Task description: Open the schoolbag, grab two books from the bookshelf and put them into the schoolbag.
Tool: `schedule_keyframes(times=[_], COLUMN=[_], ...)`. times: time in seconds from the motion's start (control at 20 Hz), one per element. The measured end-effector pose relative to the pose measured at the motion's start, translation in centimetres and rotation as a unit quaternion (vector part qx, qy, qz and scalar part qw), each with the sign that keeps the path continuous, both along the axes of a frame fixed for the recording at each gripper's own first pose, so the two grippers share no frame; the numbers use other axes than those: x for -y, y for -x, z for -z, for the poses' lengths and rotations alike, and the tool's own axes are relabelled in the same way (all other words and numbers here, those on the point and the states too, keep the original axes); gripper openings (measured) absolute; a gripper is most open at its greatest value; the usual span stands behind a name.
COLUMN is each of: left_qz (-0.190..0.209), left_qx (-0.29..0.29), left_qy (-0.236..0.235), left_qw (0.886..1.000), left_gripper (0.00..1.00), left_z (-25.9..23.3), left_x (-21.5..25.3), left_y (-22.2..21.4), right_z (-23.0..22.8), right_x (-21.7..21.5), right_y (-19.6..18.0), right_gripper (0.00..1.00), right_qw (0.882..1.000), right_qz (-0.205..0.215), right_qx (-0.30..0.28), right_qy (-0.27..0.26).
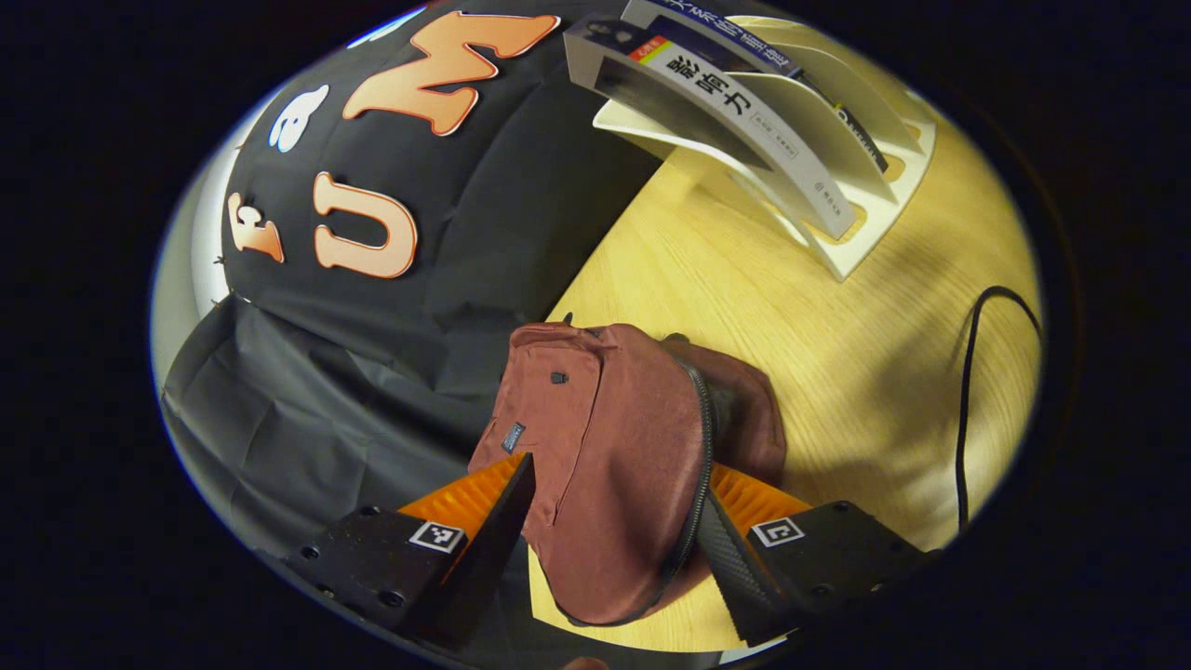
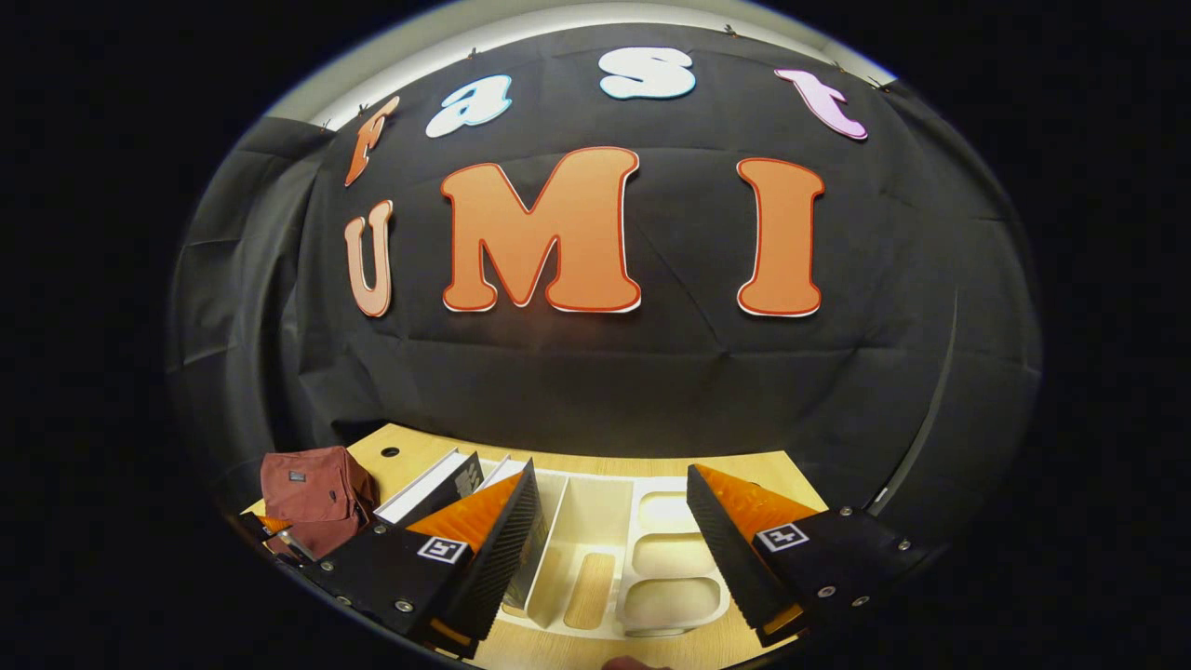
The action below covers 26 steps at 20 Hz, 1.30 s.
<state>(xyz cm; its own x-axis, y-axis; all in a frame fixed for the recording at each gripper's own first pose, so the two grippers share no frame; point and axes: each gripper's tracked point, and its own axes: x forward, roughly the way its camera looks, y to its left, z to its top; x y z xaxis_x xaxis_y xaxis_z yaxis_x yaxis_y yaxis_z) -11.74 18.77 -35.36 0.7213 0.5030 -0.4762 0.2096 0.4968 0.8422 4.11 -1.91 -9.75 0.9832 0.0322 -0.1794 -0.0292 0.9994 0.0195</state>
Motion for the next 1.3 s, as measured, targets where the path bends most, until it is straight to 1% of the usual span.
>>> schedule_keyframes(times=[0.1,0.15,0.2,0.25,0.35,0.45,0.5,0.55,0.6,0.65,0.7,0.75,0.8,0.85,0.9,0.95,1.05,1.1,1.15,1.2,1.25,1.3], left_qz=[0.015,0.013,0.006,-0.009,-0.038,-0.049,-0.051,-0.051,-0.055,-0.055,-0.056,-0.057,-0.059,-0.059,-0.061,-0.058,-0.042,-0.032,-0.022,-0.013,-0.003,0.006], left_qx=[0.032,0.038,0.037,0.032,0.007,-0.001,0.005,0.006,0.005,0.001,-0.007,-0.023,-0.029,-0.035,-0.045,-0.051,-0.073,-0.083,-0.094,-0.103,-0.108,-0.117], left_qy=[-0.017,-0.021,-0.016,-0.012,0.008,0.017,0.029,0.045,0.059,0.074,0.089,0.103,0.115,0.127,0.135,0.148,0.17,0.178,0.187,0.198,0.207,0.218], left_qw=[0.999,0.999,0.999,0.999,0.999,0.999,0.998,0.998,0.997,0.996,0.994,0.993,0.991,0.99,0.988,0.986,0.982,0.98,0.978,0.975,0.972,0.969], left_gripper=[0.95,0.95,0.95,0.95,0.92,0.88,0.71,0.65,0.66,0.51,0.49,0.44,0.3,0.26,0.18,0.16,0.16,0.12,0.12,0.14,0.09,0.09], left_z=[-2.1,-2.6,-2.4,-1.9,0.0,0.2,-0.4,-1.0,-1.6,-2.4,-2.8,-3.0,-3.7,-4.2,-4.9,-5.4,-6.5,-7.1,-7.7,-8.2,-8.9,-9.5], left_x=[0.1,-0.2,-0.7,-1.5,-2.7,-3.9,-4.0,-3.9,-3.9,-4.0,-4.2,-4.3,-4.5,-4.6,-4.6,-4.7,-4.6,-4.6,-4.7,-4.9,-5.0,-5.2], left_y=[-1.3,-1.4,-1.7,-1.8,-1.7,-2.4,-3.0,-3.4,-3.8,-3.8,-3.9,-4.2,-4.4,-4.8,-5.1,-5.4,-6.1,-6.5,-7.1,-7.5,-8.2,-8.7], right_z=[-0.1,0.0,0.1,0.1,-0.2,-0.4,-0.4,-0.4,-0.4,-0.3,-0.3,-0.3,-0.3,-0.4,-0.5,-0.4,-0.4,-0.4,-0.5,-0.8,-0.9,-1.0], right_x=[0.1,0.3,0.3,0.4,0.4,0.2,0.3,0.5,0.7,0.8,0.9,0.9,0.8,0.8,0.7,0.6,0.1,-0.2,-0.6,-1.0,-1.6,-2.1], right_y=[0.1,0.1,0.2,0.2,0.3,0.5,0.6,0.6,0.7,0.7,0.8,0.8,0.9,0.8,0.8,0.9,0.9,0.9,0.9,1.0,0.9,1.1], right_gripper=[0.97,0.96,0.97,0.97,0.96,0.97,0.97,0.97,0.97,0.97,0.96,0.96,0.96,0.97,0.96,0.96,0.96,0.96,0.96,0.96,0.96,0.96], right_qw=[1.0,1.0,1.0,1.0,1.0,1.0,1.0,1.0,1.0,1.0,1.0,1.0,1.0,1.0,1.0,1.0,1.0,1.0,1.0,1.0,0.999,0.999], right_qz=[0.0,0.002,0.001,0.002,0.001,-0.002,-0.002,-0.003,-0.002,-0.003,-0.003,-0.005,-0.006,-0.007,-0.008,-0.008,-0.011,-0.012,-0.013,-0.014,-0.013,-0.012], right_qx=[0.003,0.002,-0.001,-0.002,0.002,0.005,0.005,0.006,0.005,0.004,0.004,0.003,0.004,0.005,0.006,0.005,-0.001,-0.004,-0.007,-0.01,-0.013,-0.018], right_qy=[0.003,0.005,0.004,0.002,0.001,0.002,0.004,0.005,0.007,0.007,0.004,0.001,-0.001,-0.001,-0.001,-0.002,-0.002,0.001,0.006,0.016,0.026,0.032])
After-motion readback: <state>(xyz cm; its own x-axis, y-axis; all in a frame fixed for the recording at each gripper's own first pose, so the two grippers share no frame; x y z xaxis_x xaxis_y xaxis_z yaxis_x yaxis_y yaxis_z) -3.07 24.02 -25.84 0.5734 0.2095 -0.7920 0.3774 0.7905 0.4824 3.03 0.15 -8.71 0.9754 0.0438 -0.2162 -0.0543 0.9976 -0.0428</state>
